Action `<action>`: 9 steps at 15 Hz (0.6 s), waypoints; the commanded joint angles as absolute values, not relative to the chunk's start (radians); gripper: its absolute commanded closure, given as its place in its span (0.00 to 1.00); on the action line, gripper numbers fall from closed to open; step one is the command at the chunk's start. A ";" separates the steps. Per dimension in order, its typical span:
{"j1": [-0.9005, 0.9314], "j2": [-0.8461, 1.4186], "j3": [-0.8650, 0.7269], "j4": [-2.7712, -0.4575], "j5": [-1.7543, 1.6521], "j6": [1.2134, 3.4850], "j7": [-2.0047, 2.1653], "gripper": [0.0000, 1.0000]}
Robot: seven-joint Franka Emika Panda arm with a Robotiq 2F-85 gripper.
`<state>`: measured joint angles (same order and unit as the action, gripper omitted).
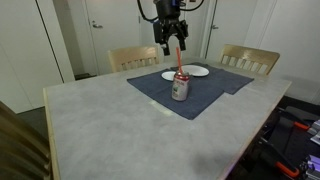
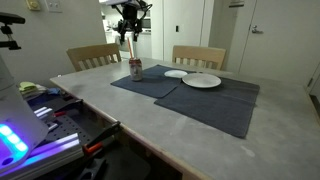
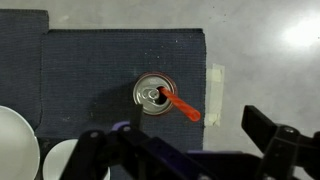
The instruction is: Take the straw out of the can and place it on the white plate
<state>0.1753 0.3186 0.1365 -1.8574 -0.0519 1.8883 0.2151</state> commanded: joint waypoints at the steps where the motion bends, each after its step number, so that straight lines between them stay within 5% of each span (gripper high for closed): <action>1: 0.176 0.343 0.124 -1.845 -0.048 1.900 0.195 0.00; 2: 0.176 0.345 0.123 -1.846 -0.048 1.898 0.196 0.23; 9: 0.172 0.354 0.112 -1.824 -0.047 1.856 0.194 0.68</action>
<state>0.1750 0.3312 0.1196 -1.8573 -0.0517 1.8846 0.2151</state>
